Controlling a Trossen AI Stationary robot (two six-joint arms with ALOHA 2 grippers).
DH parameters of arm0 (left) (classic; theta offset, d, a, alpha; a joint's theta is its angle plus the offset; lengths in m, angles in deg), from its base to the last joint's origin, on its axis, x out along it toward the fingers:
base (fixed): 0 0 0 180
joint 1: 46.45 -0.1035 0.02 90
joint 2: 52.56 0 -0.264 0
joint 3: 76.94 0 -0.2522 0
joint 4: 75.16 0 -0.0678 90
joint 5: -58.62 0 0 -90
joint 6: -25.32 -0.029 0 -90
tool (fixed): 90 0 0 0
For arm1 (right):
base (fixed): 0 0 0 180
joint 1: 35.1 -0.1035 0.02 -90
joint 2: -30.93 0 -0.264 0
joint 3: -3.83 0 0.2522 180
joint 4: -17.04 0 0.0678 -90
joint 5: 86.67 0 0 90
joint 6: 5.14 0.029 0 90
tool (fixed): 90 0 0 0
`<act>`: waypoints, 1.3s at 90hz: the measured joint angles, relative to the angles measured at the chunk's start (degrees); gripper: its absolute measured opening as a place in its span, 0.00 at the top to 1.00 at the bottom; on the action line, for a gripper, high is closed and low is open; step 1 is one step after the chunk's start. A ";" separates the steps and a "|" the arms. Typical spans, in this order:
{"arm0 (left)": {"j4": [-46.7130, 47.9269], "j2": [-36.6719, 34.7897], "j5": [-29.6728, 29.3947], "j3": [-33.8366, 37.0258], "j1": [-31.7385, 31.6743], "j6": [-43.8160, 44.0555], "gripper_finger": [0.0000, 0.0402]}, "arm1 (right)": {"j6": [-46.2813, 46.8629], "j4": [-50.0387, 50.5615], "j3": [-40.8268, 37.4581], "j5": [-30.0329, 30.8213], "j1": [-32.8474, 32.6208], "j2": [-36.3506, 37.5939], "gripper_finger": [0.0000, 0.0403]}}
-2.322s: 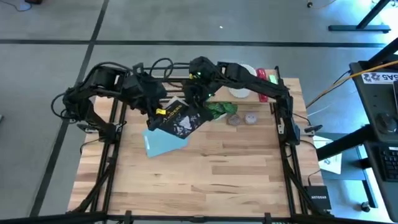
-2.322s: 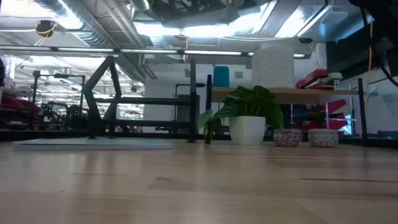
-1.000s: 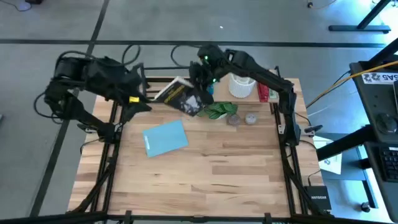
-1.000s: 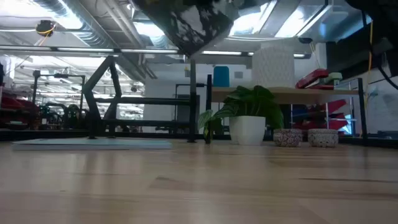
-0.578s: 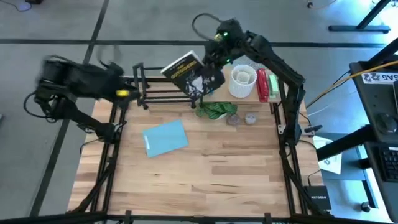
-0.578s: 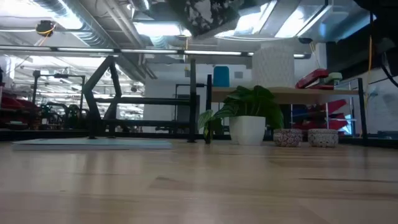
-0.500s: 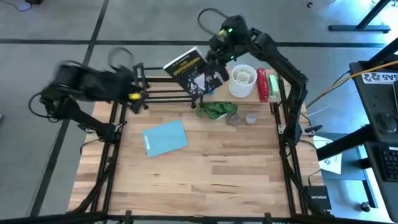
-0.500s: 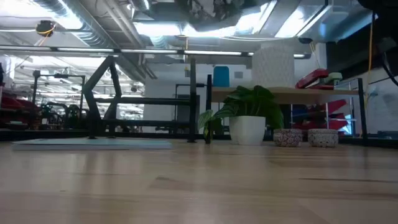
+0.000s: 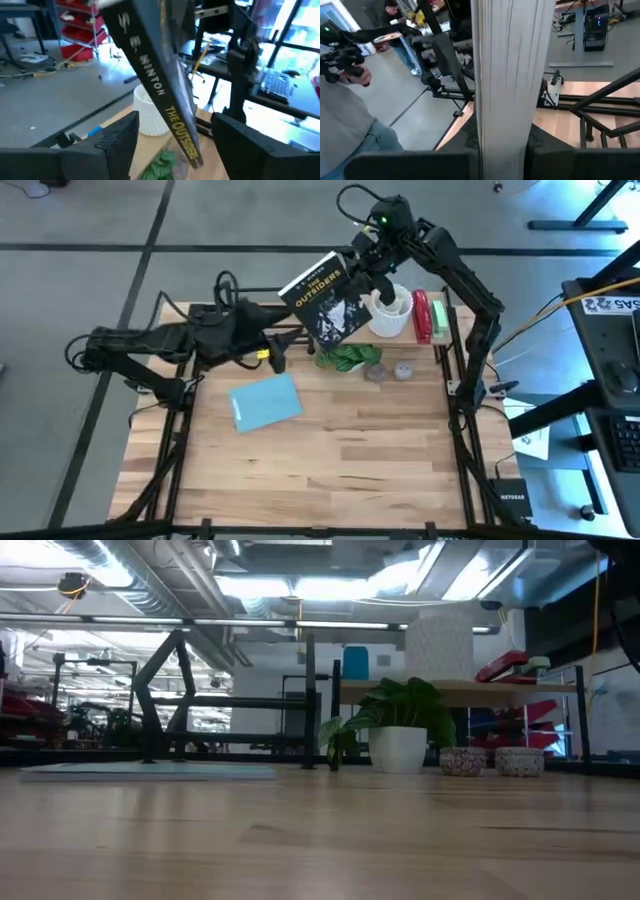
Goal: Stock shelves
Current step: Put the black book on the bookshelf
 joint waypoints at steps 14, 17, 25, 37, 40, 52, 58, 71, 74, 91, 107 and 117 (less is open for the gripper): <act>-9.88 0.09 -1.44 4.25 -1.46 1.85 0.37 | 1.03 -2.05 -0.02 -0.03 -0.01 0.00 0.92; -11.95 0.17 -2.08 4.91 -1.69 2.16 0.37 | 1.70 -2.26 -0.02 -0.03 -0.01 0.00 0.92; -17.30 1.11 -2.45 6.45 -1.81 1.92 0.37 | 1.97 -2.82 -0.02 0.04 -0.03 0.00 0.92; -23.38 2.40 -0.70 7.05 -1.81 0.83 0.40 | 2.54 -3.65 -0.02 0.10 -0.03 0.00 0.92; -24.38 2.75 -0.05 7.02 -1.88 0.98 0.42 | 3.17 -4.08 -0.02 0.13 -0.03 0.00 0.92; -26.03 4.18 0.55 7.02 -2.38 2.79 0.54 | 3.57 -4.73 -0.02 0.95 -0.15 0.00 0.92; -25.52 4.27 0.36 7.02 -2.55 3.82 0.64 | 4.40 -4.68 -0.02 3.03 -0.65 0.00 0.89; -25.37 4.19 -0.34 7.02 -2.51 3.97 0.89 | 4.62 -5.03 -0.02 5.10 -0.88 0.00 0.74; -25.31 4.18 -0.25 7.02 -2.49 3.95 0.92 | 4.62 -5.07 -0.02 5.21 -0.90 0.00 0.70; -21.97 4.16 -1.59 6.74 -2.49 5.31 0.92 | 4.59 -5.09 -0.02 8.08 -0.80 -0.01 0.51; -16.56 2.80 -5.89 6.69 -1.81 7.97 0.92 | 1.86 -4.72 -0.07 17.27 2.62 2.00 0.33; -12.82 0.78 -11.64 6.67 -0.85 8.37 0.92 | -0.31 -4.48 -0.04 29.24 5.73 5.23 0.27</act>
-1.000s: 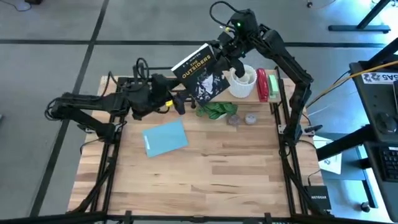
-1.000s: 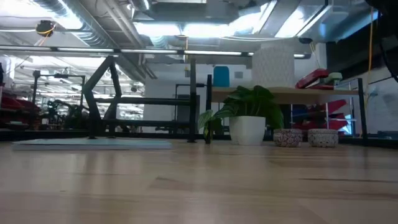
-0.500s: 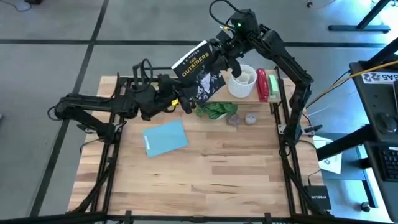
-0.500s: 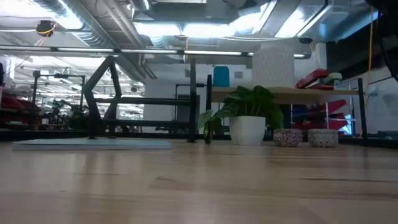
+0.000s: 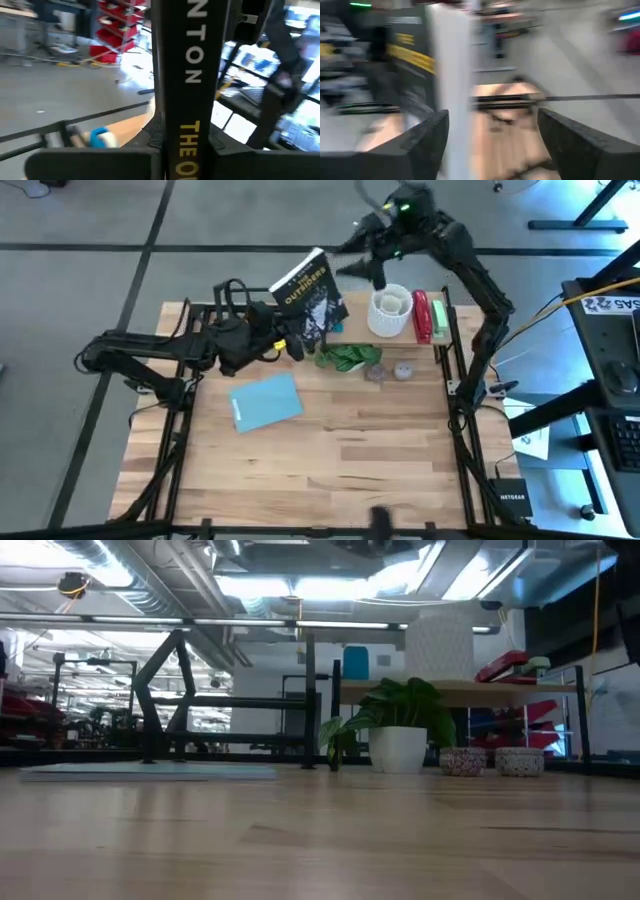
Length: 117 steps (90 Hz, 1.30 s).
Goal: Stock shelves
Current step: Put the black book on the bookshelf
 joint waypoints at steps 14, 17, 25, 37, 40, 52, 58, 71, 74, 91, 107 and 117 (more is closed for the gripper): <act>7.87 -4.08 -10.85 -0.09 0.23 1.68 0.92 | -1.96 0.57 0.00 14.74 2.30 4.59 0.26; 10.15 -5.03 -13.21 -0.11 -0.33 2.70 0.92 | -2.00 0.70 0.00 15.05 2.61 5.53 0.26; 17.74 -7.23 -15.75 -0.15 -3.48 7.18 0.92 | -2.02 1.95 0.09 15.12 2.48 7.33 0.25; 28.41 -9.00 -2.80 -0.15 -14.57 19.10 0.92 | -2.04 6.09 0.07 15.12 2.46 8.00 0.25; 30.19 -8.96 1.01 -0.15 -17.73 20.52 0.92 | -2.04 7.39 0.06 15.13 2.46 7.96 0.25; 37.15 -7.64 12.41 -0.15 -29.21 24.38 0.92 | -2.04 11.88 0.00 15.05 2.47 7.49 0.25; 42.06 -6.82 16.16 -0.15 -33.73 26.15 0.92 | -2.25 13.60 -0.01 15.32 2.46 7.21 0.25; 46.06 -4.15 21.47 -0.13 -40.02 27.11 0.92 | -3.24 15.30 -0.04 15.32 2.46 7.18 0.25; 45.89 -3.45 22.35 -0.14 -40.79 27.08 0.92 | -3.50 15.28 -0.04 15.32 2.46 7.20 0.25; 55.08 3.58 23.62 -3.17 -42.40 26.61 0.92 | -4.06 14.62 -0.65 15.32 2.46 7.22 0.25; 61.62 8.90 24.10 -4.33 -43.34 25.51 0.92 | -4.05 14.25 -3.24 15.32 2.46 7.18 0.25; 62.88 10.28 24.78 -4.35 -44.00 25.46 0.92 | -4.03 13.99 -5.48 15.32 2.46 7.18 0.25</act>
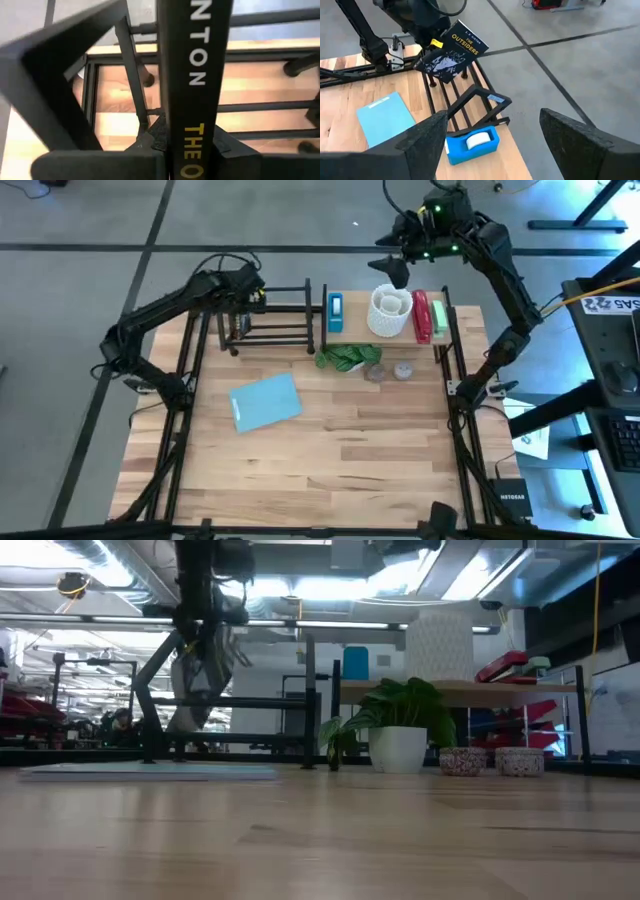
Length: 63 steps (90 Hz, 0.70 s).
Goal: Stock shelves
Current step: Put the black book on the bookshelf
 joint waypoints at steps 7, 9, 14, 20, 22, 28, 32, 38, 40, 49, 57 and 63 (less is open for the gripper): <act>0.31 0.50 0.34 0.00 -0.49 0.00 0.92 | 0.02 0.03 -1.25 -0.04 0.00 -0.05 0.25; 0.32 0.55 0.37 0.00 -0.76 -0.02 0.92 | 0.02 -0.02 -1.57 -0.14 0.00 -0.05 0.25; 0.65 0.62 0.46 0.00 -1.39 -0.25 0.92 | 0.02 -0.08 -2.18 -0.92 0.00 -0.05 0.25; 0.76 0.59 0.15 0.00 -1.79 -0.22 0.92 | 0.03 -0.17 -2.83 -1.74 0.00 -0.05 0.25; 0.86 0.59 -0.11 0.00 -1.98 -0.11 0.92 | 0.05 -0.11 -2.99 -2.00 0.00 -0.05 0.25; 1.47 0.59 -0.55 0.00 -2.45 0.30 0.92 | 0.07 -0.12 -3.49 -2.61 0.00 -0.05 0.25; 1.76 0.59 -0.51 0.00 -2.90 0.49 0.92 | 0.06 0.01 -3.57 -3.01 0.00 -0.05 0.25; 1.65 0.59 -0.27 0.21 -3.47 0.65 0.90 | 0.07 0.04 -3.57 -3.02 0.00 -0.05 0.25; 1.63 0.59 -0.18 0.41 -3.68 0.87 0.89 | 0.07 0.04 -3.57 -3.02 0.00 -0.05 0.25; 1.67 0.57 0.51 1.28 -4.46 1.53 0.89 | 0.05 0.01 -3.57 -3.02 0.00 -0.05 0.25; 0.79 0.51 1.10 1.95 -4.58 1.53 0.88 | 0.00 0.00 -3.57 -3.02 0.00 -0.05 0.25; -0.21 0.53 1.32 1.97 -4.56 1.13 0.88 | -0.07 -0.02 -3.57 -3.04 0.00 -0.05 0.25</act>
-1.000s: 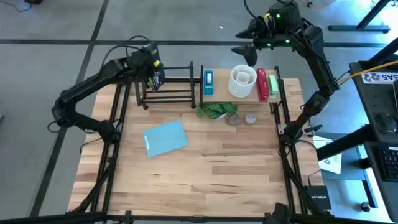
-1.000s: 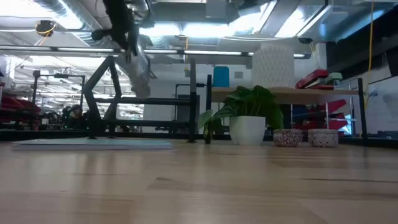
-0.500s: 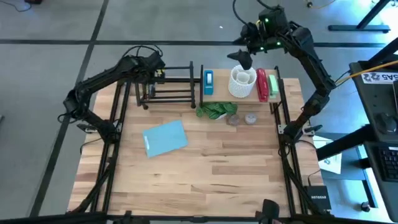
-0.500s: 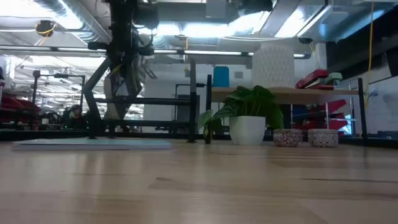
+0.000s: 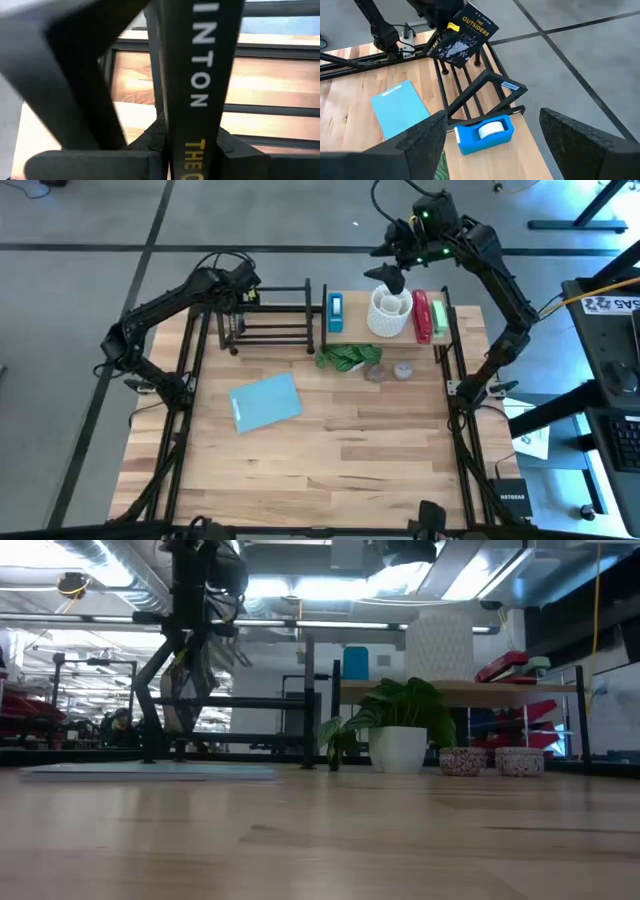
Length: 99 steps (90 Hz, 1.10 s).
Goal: Stock shelves
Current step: Put the black book on the bookshelf
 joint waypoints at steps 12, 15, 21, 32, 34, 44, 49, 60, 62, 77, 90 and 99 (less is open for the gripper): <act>-2.32 0.01 0.47 0.00 -0.02 -1.89 0.88 | -0.28 -0.01 0.00 0.01 0.00 0.00 0.25; -2.67 0.02 0.59 0.00 -0.02 -2.13 0.88 | -0.31 -0.01 0.00 0.01 0.00 0.00 0.25; -2.60 0.02 0.56 0.02 -0.02 -2.05 0.88 | -0.35 -0.01 0.00 0.02 0.00 0.00 0.25; -2.46 0.02 0.57 0.02 -0.34 -1.60 0.87 | -0.46 0.00 0.00 0.00 0.00 0.02 0.25; -2.36 0.02 0.56 0.02 -0.46 -1.54 0.87 | -0.46 0.00 0.00 0.01 0.00 0.02 0.25; -1.97 0.02 0.28 0.02 -1.08 -1.52 0.87 | -0.48 0.02 0.00 0.00 0.00 0.02 0.25; -1.65 0.02 -0.41 0.03 -1.16 -1.30 0.87 | -0.48 0.02 0.00 0.00 0.00 0.02 0.25; -0.40 0.07 -1.82 0.04 -1.25 -0.55 0.87 | -0.48 0.09 0.00 0.00 0.00 0.02 0.25; -0.20 0.07 -1.83 0.06 -1.25 -0.76 0.87 | -0.48 0.09 0.00 0.00 0.00 0.02 0.25; 0.13 0.07 -1.89 0.07 -1.23 -2.00 0.79 | -0.50 0.05 0.00 -1.29 0.00 0.02 0.25; 1.17 0.07 -1.89 0.07 -1.31 -1.54 0.70 | -0.71 0.00 0.00 -3.00 -0.02 0.02 0.25; 1.31 0.04 -2.00 0.07 -1.37 -1.54 0.66 | -0.85 0.00 0.00 -3.00 -0.02 0.02 0.25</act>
